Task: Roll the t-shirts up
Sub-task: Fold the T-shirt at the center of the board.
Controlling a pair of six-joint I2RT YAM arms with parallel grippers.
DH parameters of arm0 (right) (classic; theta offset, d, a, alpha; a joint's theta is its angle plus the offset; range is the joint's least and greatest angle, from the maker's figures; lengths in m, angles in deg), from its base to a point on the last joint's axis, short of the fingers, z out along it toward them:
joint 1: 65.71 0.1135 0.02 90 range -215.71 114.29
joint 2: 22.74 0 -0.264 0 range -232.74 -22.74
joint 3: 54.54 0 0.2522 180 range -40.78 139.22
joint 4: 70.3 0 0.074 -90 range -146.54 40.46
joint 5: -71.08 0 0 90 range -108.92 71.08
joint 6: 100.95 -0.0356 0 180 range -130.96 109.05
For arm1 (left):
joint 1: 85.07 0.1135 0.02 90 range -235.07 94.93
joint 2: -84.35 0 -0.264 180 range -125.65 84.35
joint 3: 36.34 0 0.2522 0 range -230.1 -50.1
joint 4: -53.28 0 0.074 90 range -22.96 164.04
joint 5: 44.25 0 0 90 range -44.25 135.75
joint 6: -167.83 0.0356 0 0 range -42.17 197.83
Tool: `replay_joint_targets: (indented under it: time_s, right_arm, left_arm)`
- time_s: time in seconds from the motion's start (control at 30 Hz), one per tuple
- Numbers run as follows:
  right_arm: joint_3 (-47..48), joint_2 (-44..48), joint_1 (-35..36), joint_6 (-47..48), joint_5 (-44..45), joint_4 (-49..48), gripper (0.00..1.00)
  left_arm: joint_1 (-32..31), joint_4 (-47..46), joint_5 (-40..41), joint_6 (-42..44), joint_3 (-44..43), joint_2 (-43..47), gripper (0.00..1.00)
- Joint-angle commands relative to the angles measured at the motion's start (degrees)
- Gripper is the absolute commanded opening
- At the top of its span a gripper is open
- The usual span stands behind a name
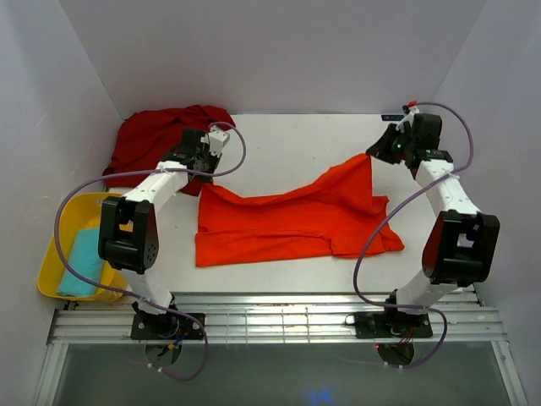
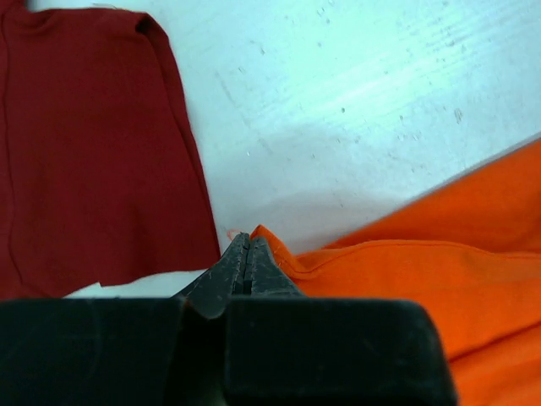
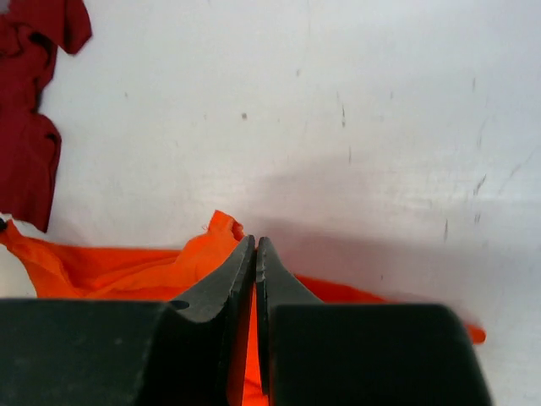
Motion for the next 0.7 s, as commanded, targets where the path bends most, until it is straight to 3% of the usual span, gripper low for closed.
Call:
replay_joint_targets:
  time_s: [0.0, 0.23, 0.47, 0.67]
  right_arm:
    - [8.7, -4.0, -0.1, 1.4, 0.6, -1.6, 0.08]
    - [16.1, -9.2, -0.1, 2.7, -2.6, 1.4, 0.08]
    - [9.8, -3.0, -0.2, 4.9, -1.0, 0.9, 0.08]
    - [3.1, 1.7, -0.2, 5.7, -1.7, 6.3, 0.08]
  left_arm:
    - [0.4, -2.9, 2.0, -0.9, -2.6, -1.0, 0.0]
    - [2.8, -3.3, 0.7, -2.5, -5.1, -2.8, 0.0]
    - [4.6, -3.9, -0.9, -3.7, -3.8, -1.1, 0.0]
    - [4.7, -3.9, -9.1, -2.1, 2.7, 2.9, 0.0]
